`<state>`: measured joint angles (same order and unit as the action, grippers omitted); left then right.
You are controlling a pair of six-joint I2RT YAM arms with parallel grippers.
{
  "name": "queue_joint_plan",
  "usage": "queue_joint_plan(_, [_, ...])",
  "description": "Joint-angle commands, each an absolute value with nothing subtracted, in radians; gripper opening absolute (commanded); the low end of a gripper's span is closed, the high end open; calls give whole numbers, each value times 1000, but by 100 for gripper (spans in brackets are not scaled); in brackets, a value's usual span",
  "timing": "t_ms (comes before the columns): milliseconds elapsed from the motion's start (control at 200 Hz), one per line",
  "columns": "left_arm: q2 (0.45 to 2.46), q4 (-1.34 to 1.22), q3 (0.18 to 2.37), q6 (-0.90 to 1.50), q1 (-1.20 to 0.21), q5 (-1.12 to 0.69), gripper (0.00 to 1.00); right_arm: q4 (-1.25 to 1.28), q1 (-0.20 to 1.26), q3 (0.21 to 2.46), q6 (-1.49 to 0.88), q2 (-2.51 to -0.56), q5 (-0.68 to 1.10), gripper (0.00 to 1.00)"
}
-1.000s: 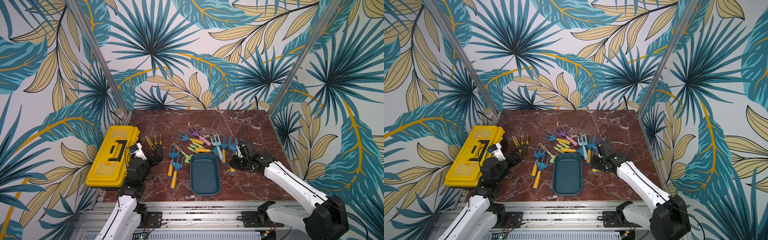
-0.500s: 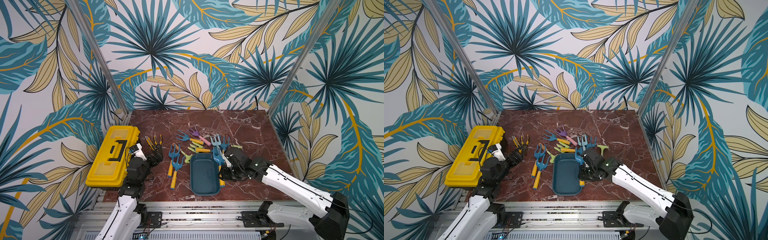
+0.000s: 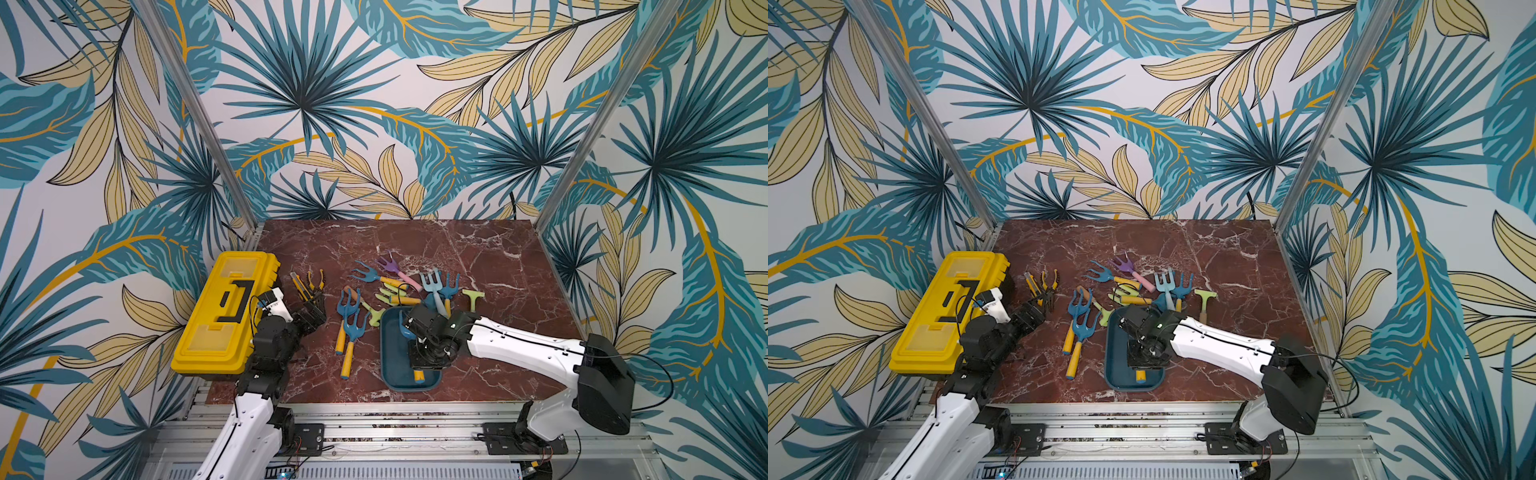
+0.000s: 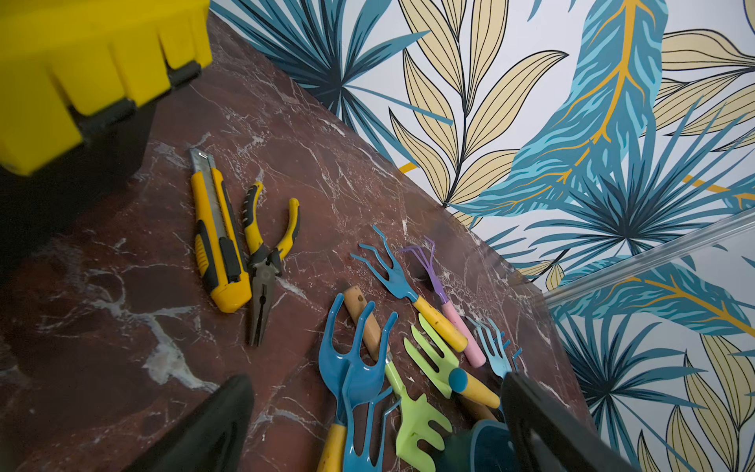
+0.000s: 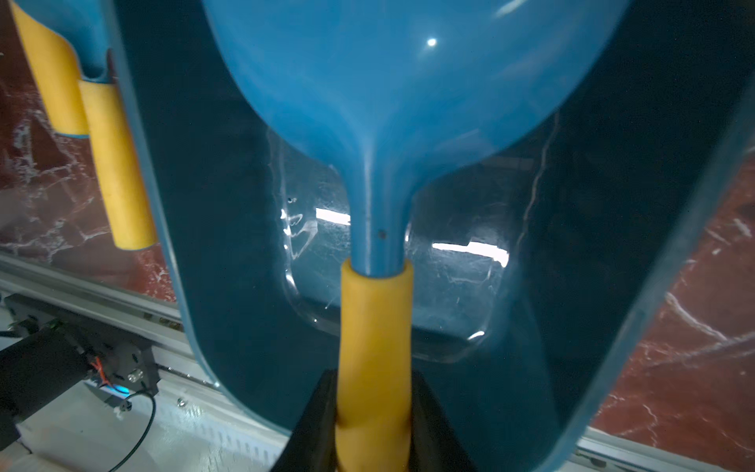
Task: Put the rake into the storage box
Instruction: Place the rake in the storage box.
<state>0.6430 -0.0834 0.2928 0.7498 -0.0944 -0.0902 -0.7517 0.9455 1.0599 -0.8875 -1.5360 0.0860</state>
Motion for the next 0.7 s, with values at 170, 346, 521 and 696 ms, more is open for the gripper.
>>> queue_joint_plan(170, [632,-56,284,750,-91,-87,100,-710,956,1027,-942,-1577,37,29])
queue_joint_plan(346, [674,-8,328,722,-93,-111,100,-707,957,1017,-929,-1556,12,54])
queue_joint_plan(521, [764,52,390,704,-134,-115,100,-708,954,1022,-889,-1489,-53,64])
queue_joint_plan(696, [878,266,487,722,-220,-119,100,-709,937,1009,-825,-1355,-149,79])
